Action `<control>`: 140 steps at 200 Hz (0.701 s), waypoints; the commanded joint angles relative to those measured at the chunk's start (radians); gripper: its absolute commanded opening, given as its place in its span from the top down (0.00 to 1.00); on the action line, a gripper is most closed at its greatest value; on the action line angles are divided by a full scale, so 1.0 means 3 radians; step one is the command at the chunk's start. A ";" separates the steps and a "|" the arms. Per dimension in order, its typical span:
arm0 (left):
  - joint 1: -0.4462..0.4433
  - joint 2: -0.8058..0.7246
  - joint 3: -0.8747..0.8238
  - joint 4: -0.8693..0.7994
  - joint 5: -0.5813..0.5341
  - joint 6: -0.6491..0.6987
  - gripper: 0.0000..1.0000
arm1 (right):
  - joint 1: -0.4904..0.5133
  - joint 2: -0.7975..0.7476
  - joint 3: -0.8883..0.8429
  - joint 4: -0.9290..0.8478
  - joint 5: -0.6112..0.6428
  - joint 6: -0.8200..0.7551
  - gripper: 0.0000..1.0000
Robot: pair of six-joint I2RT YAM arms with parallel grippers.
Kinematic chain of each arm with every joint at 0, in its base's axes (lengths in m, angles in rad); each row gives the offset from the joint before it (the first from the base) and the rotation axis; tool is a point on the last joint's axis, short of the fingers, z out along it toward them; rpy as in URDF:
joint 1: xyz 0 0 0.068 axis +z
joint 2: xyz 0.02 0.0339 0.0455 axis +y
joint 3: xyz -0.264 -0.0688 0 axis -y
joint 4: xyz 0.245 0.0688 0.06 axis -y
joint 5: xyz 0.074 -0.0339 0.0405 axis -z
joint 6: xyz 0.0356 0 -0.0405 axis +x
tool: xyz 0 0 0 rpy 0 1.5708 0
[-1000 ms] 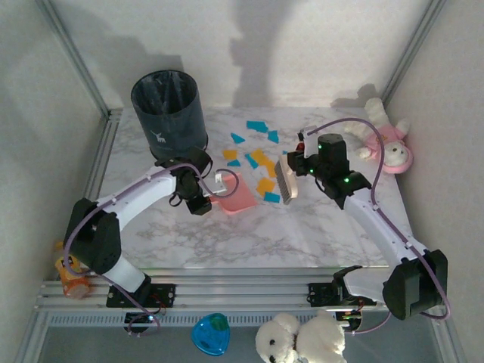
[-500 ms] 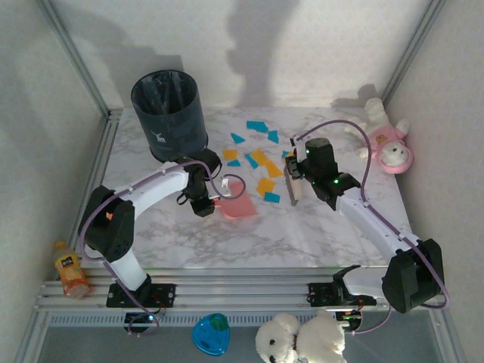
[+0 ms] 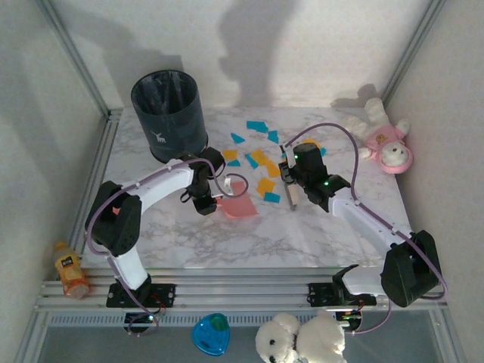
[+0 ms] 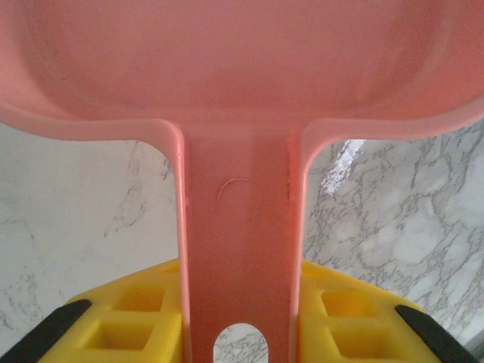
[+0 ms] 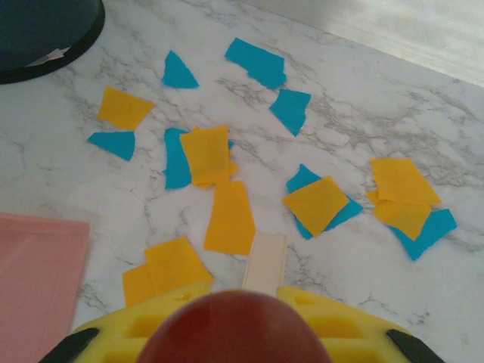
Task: Sweep away the paper scraps from the table
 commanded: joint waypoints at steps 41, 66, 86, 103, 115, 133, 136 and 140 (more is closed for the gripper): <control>-0.0033 0.0155 0.0167 -0.0203 -0.0071 0.0069 0.86 | 0.0170 0.0156 0.0009 0.0203 -0.0041 -0.0022 1.00; -0.0031 0.0216 0.0194 -0.0234 -0.0070 0.0061 0.86 | 0.0223 0.0199 0.0043 0.0220 -0.0139 0.0003 1.00; -0.0033 0.0255 0.0217 -0.0246 -0.0085 0.0029 0.86 | 0.0270 0.0254 0.0089 0.0210 -0.0214 0.0009 1.00; -0.0033 0.0281 0.0232 -0.0242 -0.0098 0.0003 0.86 | 0.0304 0.0294 0.0121 0.0198 -0.0300 -0.0006 1.00; -0.0034 0.0296 0.0237 -0.0244 -0.0098 -0.0012 0.86 | 0.0320 0.0325 0.0141 0.0183 -0.0385 -0.0022 1.00; -0.0030 0.0309 0.0243 -0.0245 -0.0094 -0.0013 0.86 | 0.0335 0.0355 0.0178 0.0161 -0.0495 -0.0037 1.00; -0.0031 0.0311 0.0243 -0.0246 -0.0101 -0.0012 0.86 | 0.0342 0.0358 0.0183 0.0163 -0.0517 -0.0040 1.00; -0.0034 0.0312 0.0243 -0.0246 -0.0103 -0.0013 0.86 | 0.0343 0.0356 0.0188 0.0163 -0.0547 -0.0042 1.00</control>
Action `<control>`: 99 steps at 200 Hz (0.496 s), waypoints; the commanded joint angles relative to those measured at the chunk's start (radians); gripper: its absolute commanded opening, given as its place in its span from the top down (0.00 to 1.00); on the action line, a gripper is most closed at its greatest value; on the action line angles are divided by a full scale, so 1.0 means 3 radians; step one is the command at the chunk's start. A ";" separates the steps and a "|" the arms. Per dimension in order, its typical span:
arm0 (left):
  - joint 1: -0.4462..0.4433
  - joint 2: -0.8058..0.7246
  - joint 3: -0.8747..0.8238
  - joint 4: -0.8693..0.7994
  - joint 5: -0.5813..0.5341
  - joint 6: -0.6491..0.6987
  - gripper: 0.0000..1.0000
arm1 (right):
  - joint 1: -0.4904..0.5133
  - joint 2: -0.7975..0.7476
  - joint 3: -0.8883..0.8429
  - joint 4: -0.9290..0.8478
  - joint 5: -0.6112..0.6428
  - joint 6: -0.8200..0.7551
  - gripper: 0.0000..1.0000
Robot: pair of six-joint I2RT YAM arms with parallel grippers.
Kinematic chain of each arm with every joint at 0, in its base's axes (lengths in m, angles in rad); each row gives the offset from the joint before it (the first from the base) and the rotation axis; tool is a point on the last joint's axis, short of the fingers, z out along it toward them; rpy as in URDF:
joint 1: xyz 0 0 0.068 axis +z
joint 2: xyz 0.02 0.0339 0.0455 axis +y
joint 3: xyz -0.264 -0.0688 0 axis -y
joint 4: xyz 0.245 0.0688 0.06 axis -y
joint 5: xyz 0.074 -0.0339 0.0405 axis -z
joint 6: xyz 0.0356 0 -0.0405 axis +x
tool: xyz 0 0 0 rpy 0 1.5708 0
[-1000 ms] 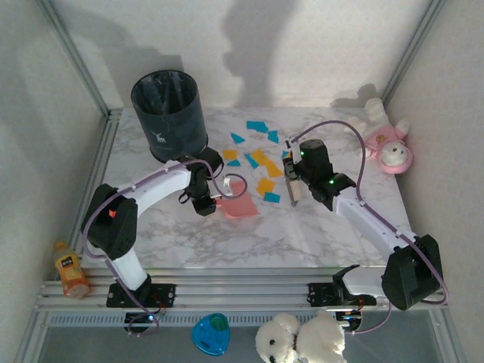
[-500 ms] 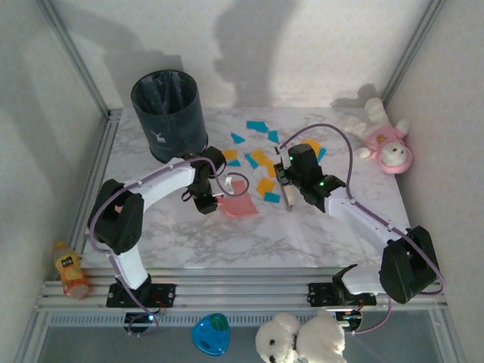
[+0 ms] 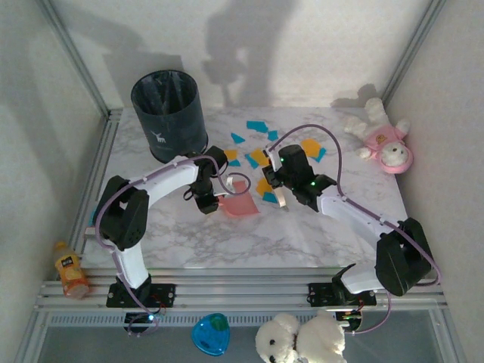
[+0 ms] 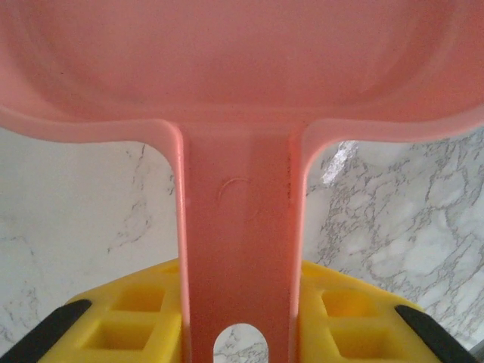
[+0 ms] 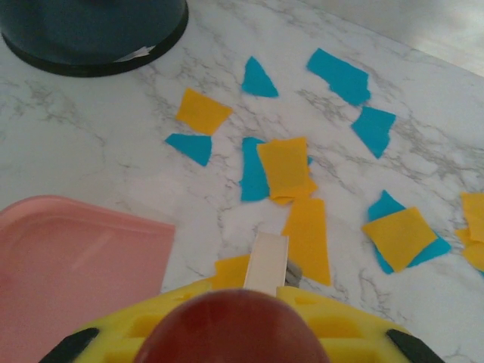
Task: Sweep away the paper scraps from the table
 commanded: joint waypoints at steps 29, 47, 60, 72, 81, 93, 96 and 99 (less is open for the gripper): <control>-0.0031 0.0105 0.0079 -0.0163 -0.0081 -0.0039 0.87 | 0.0060 0.0044 0.0143 -0.0036 -0.0508 0.0008 1.00; -0.0033 0.0109 0.0072 -0.0162 -0.0089 -0.0049 0.87 | 0.0062 0.0026 0.0154 -0.0029 -0.0639 0.0013 1.00; -0.0032 0.0110 0.0079 -0.0164 -0.0099 -0.0057 0.87 | 0.0060 0.0010 0.0154 -0.0021 -0.0723 0.0010 1.00; -0.0030 0.0115 0.0084 -0.0167 -0.0093 -0.0057 0.87 | 0.0062 -0.0009 0.0160 -0.0023 -0.0779 0.0010 1.00; -0.0034 0.0115 0.0086 -0.0161 -0.0100 -0.0059 0.87 | 0.0060 -0.0026 0.0160 -0.0023 -0.0791 0.0014 1.00; -0.0034 0.0115 0.0081 -0.0160 -0.0100 -0.0062 0.87 | 0.0060 -0.0061 0.0160 -0.0020 -0.0808 0.0018 1.00; -0.0034 0.0115 0.0081 -0.0160 -0.0101 -0.0063 0.87 | 0.0062 -0.0073 0.0156 -0.0020 -0.0817 0.0019 1.00; -0.0034 0.0115 0.0081 -0.0161 -0.0103 -0.0065 0.87 | 0.0062 -0.0087 0.0155 -0.0018 -0.0824 0.0020 1.00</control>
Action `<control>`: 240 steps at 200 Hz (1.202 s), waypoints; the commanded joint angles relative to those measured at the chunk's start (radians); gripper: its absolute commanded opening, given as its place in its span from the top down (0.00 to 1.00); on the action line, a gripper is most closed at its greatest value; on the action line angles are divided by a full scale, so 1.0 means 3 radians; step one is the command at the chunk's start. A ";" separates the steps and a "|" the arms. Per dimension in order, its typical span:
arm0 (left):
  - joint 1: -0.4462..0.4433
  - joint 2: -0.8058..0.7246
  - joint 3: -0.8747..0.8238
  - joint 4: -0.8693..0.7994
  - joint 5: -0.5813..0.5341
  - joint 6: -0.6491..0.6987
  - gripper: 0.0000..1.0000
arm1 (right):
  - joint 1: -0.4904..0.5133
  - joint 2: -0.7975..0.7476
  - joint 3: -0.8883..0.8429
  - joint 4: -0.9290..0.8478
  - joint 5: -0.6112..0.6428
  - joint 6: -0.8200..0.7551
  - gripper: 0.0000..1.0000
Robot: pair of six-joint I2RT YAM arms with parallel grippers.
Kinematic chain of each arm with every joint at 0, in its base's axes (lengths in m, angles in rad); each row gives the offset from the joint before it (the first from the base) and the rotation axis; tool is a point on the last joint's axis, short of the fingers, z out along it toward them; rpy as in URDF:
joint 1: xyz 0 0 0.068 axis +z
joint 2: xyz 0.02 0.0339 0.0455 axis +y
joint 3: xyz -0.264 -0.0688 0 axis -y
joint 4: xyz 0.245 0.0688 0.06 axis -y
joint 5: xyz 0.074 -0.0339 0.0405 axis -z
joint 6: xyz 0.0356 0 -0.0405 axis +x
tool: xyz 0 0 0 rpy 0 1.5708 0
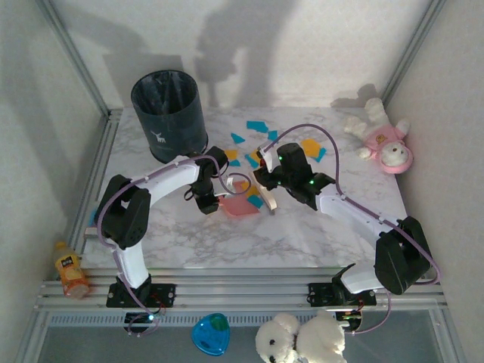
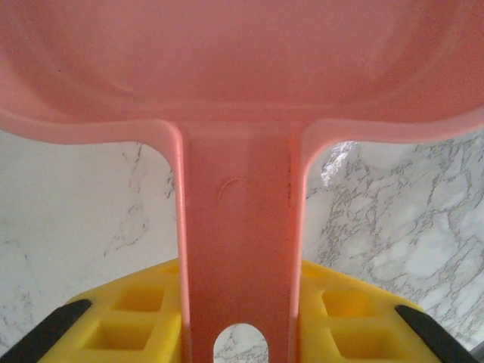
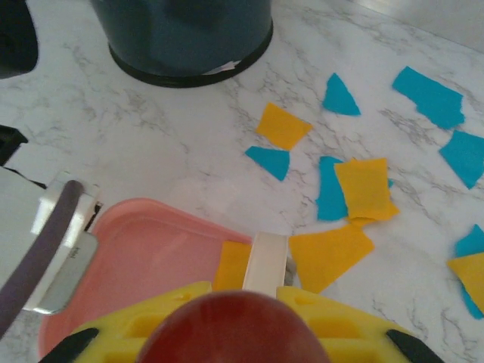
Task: Sweep away the paper scraps from the table
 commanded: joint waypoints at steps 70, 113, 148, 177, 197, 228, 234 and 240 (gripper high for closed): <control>-0.0032 0.0073 0.0048 -0.0141 -0.0125 -0.0058 0.86 | 0.0036 -0.0351 0.0040 0.0017 0.0111 0.0066 1.00; -0.0027 0.0096 0.0052 -0.0124 -0.0165 -0.0188 0.86 | 0.0035 -0.0403 -0.0003 0.0082 0.0889 0.0165 1.00; 0.0011 0.0096 0.0068 -0.0074 -0.0222 -0.0296 0.86 | 0.0035 -0.0356 -0.0009 0.0101 0.1259 0.0172 1.00; 0.0036 0.0138 0.0126 -0.0064 -0.0263 -0.0353 0.86 | 0.0034 -0.0222 0.0056 0.0099 0.1372 0.0166 1.00; 0.0047 0.0167 0.0159 -0.0079 -0.0279 -0.0364 0.86 | 0.0020 -0.0108 0.0115 0.0127 0.1448 0.0143 1.00; 0.0058 0.0208 0.0220 -0.0099 -0.0269 -0.0381 0.86 | -0.0029 0.0118 0.0272 0.0149 0.1459 0.0079 1.00; 0.0058 0.0218 0.0229 -0.0107 -0.0269 -0.0380 0.86 | -0.0037 0.0161 0.0301 0.0159 0.1465 0.0072 1.00; 0.0063 0.0223 0.0240 -0.0114 -0.0274 -0.0380 0.86 | -0.0048 0.0205 0.0331 0.0170 0.1461 0.0064 1.00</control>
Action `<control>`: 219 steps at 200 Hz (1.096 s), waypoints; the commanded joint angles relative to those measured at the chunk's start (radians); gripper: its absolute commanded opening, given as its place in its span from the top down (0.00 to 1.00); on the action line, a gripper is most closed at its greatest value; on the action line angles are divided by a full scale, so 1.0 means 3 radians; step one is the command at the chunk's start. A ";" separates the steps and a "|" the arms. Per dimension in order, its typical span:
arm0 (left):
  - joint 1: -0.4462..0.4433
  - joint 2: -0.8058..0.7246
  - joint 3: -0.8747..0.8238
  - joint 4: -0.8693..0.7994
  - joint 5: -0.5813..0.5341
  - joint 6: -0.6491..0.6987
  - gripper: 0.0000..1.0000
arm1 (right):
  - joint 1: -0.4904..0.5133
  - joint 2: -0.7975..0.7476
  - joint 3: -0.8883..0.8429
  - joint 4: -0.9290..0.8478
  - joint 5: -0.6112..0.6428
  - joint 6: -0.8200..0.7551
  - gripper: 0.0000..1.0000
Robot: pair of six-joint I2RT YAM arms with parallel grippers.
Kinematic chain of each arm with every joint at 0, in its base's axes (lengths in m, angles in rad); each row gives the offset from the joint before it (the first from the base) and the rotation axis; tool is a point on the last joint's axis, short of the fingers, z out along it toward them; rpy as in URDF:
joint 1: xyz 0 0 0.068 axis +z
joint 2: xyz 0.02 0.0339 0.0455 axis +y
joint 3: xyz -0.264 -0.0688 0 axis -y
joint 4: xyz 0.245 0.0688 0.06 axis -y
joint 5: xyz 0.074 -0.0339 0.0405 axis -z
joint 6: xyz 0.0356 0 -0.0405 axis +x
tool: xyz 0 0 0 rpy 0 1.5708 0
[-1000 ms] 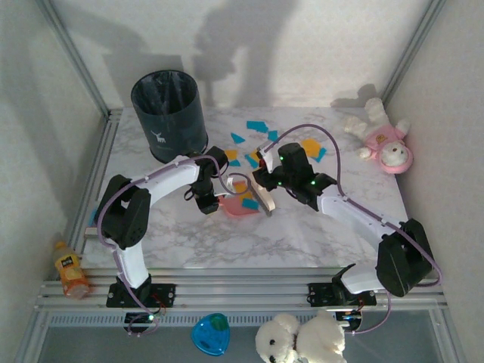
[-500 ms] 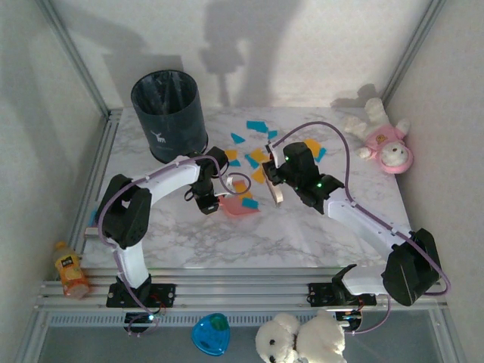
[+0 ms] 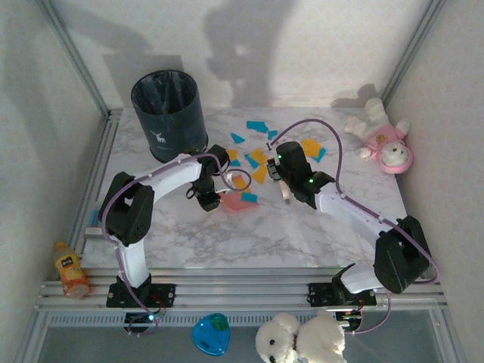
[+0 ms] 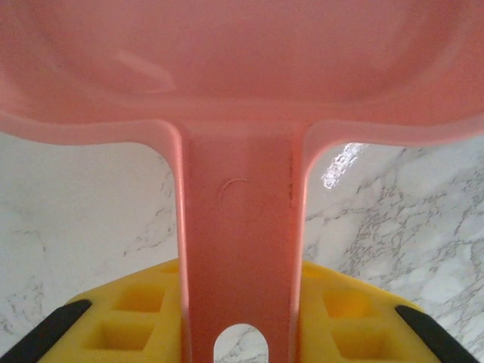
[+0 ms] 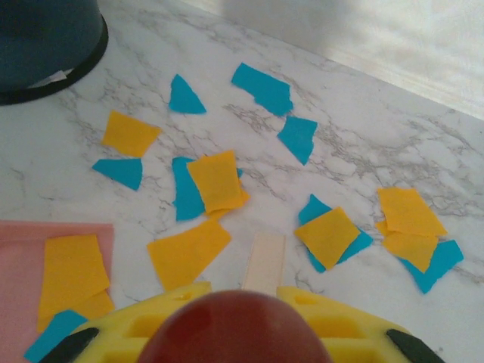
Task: Sweep away the paper scraps from the table
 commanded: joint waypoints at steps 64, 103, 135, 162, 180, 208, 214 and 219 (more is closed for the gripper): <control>0.0049 0.0109 0.0138 -0.0161 -0.0124 -0.0067 0.86 | -0.0085 0.0509 0.0561 0.0063 -0.0392 -0.0338 1.00; 0.0049 0.0150 0.0179 -0.0170 -0.0104 -0.0048 0.86 | -0.0087 0.0606 0.0647 -0.0130 -0.0866 -0.0464 1.00; 0.0049 0.0186 0.0216 -0.0177 -0.0089 -0.0029 0.86 | -0.0078 0.0587 0.0665 -0.0332 -0.1165 -0.0556 1.00; 0.0049 0.0221 0.0240 -0.0162 -0.0070 -0.0023 0.86 | -0.0068 0.0515 0.0619 -0.0440 -0.1409 -0.0649 1.00; 0.0045 0.0246 0.0256 -0.0163 -0.0053 -0.0028 0.86 | -0.0048 0.0469 0.0613 -0.0515 -0.1513 -0.0675 1.00; 0.0040 0.0245 0.0262 -0.0160 -0.0043 -0.0013 0.86 | -0.0026 0.0366 0.0592 -0.0531 -0.1652 -0.0668 1.00; 0.0042 0.0242 0.0260 -0.0161 -0.0046 -0.0008 0.86 | -0.0022 0.0340 0.0592 -0.0522 -0.1686 -0.0670 1.00; 0.0039 0.0238 0.0261 -0.0161 -0.0043 -0.0003 0.86 | -0.0022 0.0320 0.0583 -0.0500 -0.1710 -0.0663 1.00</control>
